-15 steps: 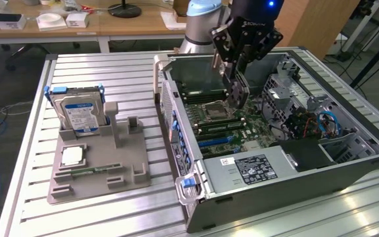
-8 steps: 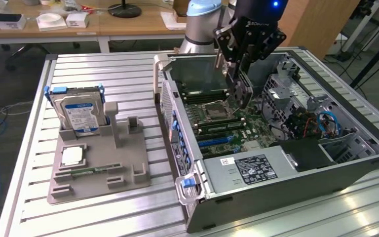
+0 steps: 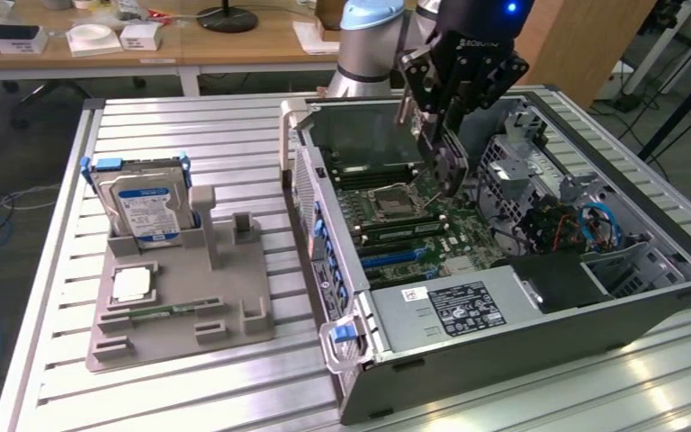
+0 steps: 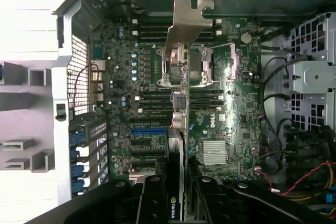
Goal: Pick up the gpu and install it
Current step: 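Pick up the gpu and move the gpu toward the slot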
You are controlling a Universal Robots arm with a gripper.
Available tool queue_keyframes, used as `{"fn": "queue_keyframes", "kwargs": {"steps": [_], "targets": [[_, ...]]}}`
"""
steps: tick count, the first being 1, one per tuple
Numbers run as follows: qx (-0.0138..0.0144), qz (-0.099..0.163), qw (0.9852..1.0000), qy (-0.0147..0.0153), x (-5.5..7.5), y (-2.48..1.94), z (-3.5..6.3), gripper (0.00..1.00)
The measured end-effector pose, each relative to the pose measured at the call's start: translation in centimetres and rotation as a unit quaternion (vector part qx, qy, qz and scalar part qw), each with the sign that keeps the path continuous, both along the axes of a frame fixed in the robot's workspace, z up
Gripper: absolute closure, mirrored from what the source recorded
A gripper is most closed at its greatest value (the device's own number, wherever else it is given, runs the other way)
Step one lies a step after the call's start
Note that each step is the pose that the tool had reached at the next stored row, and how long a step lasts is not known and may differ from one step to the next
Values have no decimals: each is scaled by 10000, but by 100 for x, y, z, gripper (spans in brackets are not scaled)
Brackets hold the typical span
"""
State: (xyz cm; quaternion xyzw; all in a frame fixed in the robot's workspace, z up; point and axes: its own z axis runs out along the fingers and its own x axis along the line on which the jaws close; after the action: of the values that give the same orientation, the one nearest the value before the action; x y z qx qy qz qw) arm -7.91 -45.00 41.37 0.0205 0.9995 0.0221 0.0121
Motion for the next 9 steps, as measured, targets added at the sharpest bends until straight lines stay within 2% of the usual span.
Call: {"fn": "queue_keyframes", "kwargs": {"steps": [9], "targets": [[0,4,10000,0,99,0,0,74]]}}
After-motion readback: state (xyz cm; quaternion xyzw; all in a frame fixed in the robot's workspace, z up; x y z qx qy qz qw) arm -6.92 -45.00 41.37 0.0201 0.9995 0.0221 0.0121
